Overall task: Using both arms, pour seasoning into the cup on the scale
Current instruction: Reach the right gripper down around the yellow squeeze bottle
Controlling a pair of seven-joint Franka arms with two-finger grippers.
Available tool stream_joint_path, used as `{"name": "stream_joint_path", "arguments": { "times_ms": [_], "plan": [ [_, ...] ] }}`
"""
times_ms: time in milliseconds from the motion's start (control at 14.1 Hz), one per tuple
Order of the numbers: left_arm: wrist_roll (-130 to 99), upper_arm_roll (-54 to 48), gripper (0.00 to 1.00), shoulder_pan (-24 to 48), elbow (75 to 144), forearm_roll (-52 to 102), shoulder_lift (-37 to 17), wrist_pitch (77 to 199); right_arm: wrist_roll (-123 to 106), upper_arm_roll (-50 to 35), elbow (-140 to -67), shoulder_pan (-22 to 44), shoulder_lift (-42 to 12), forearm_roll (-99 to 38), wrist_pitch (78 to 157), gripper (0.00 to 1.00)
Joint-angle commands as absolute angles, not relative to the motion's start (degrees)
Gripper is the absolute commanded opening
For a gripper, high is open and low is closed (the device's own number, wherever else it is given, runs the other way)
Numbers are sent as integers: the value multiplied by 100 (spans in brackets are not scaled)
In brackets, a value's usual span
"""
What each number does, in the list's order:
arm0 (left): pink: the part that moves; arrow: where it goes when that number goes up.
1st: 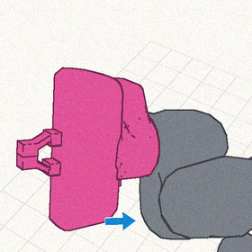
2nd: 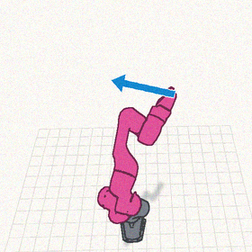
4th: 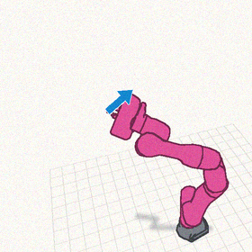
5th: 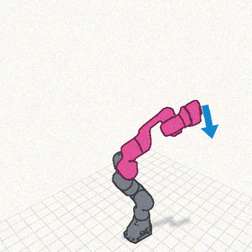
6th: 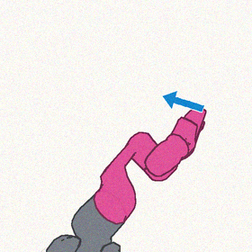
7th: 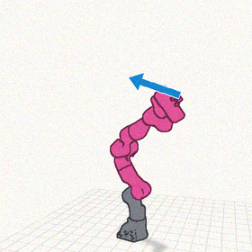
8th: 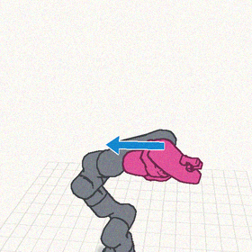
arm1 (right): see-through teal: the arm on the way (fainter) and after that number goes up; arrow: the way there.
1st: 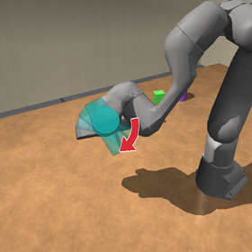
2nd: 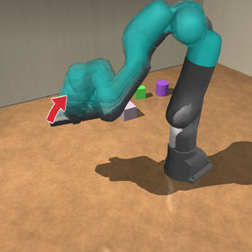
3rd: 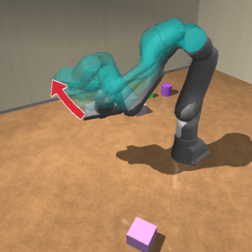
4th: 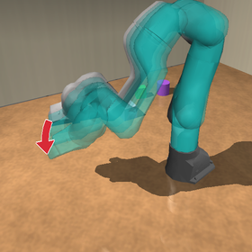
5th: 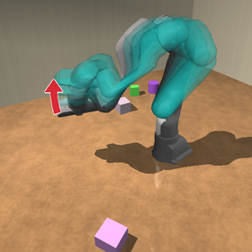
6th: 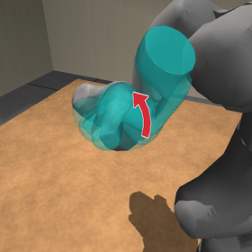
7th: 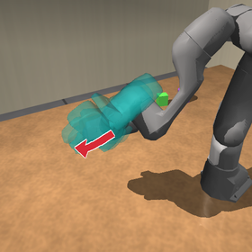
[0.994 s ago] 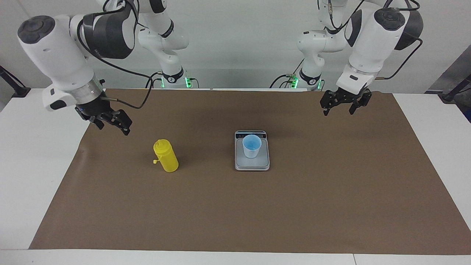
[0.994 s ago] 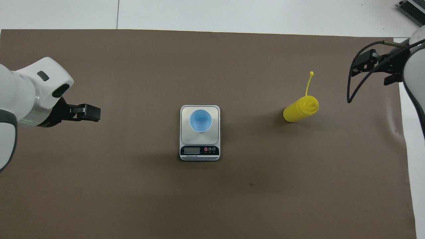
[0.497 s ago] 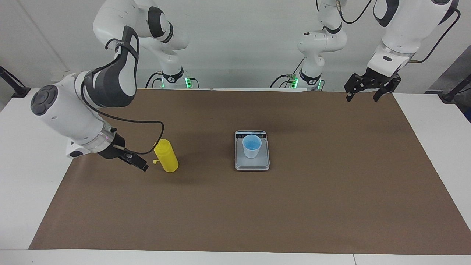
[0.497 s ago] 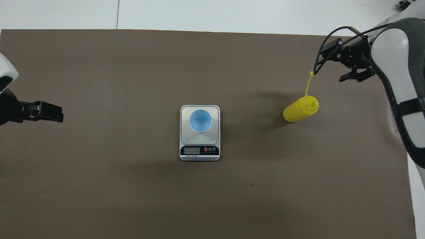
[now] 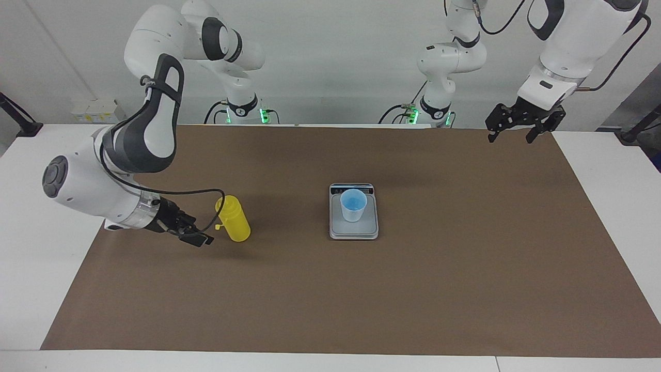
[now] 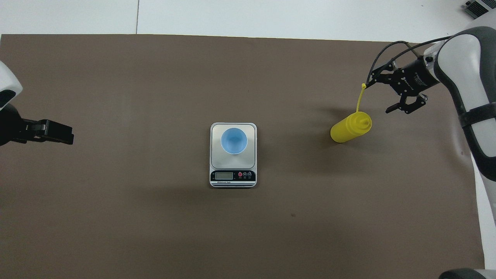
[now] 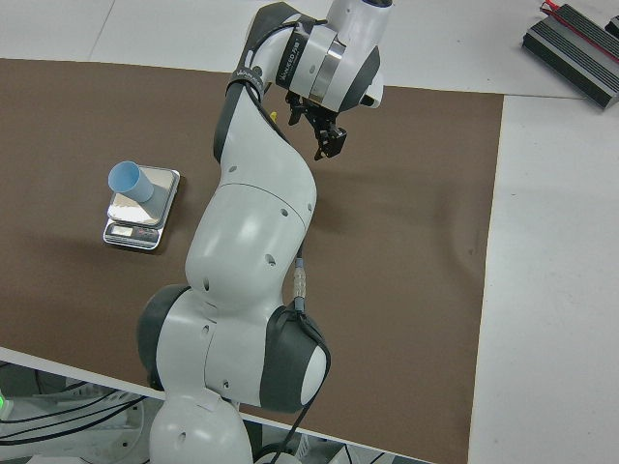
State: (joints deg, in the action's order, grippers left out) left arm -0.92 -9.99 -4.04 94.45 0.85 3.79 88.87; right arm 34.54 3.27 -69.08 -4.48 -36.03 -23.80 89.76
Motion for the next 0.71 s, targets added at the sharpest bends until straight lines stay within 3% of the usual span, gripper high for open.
{"name": "stream_joint_path", "arguments": {
  "times_ms": [0, 284, 497, 639],
  "plan": [
    [-9, -1019, 100, -466, 9457, 141, 404, 8798, 3779, 228, -6970, -658, -3744, -2810, 8825, 100],
    [-9, -976, 100, -597, 9300, 341, 396, 8780, 4375, 229, -7223, -651, -3744, -3215, 8867, 100],
    [26, -984, 100, -633, 9237, 378, 404, 8762, 4447, 229, -8355, -633, -3359, -3743, 9473, 100],
    [62, -697, 100, -380, 9307, 360, 439, 8806, 4456, 229, -8700, -641, -3226, -3840, 9571, 100]
  ]
}}
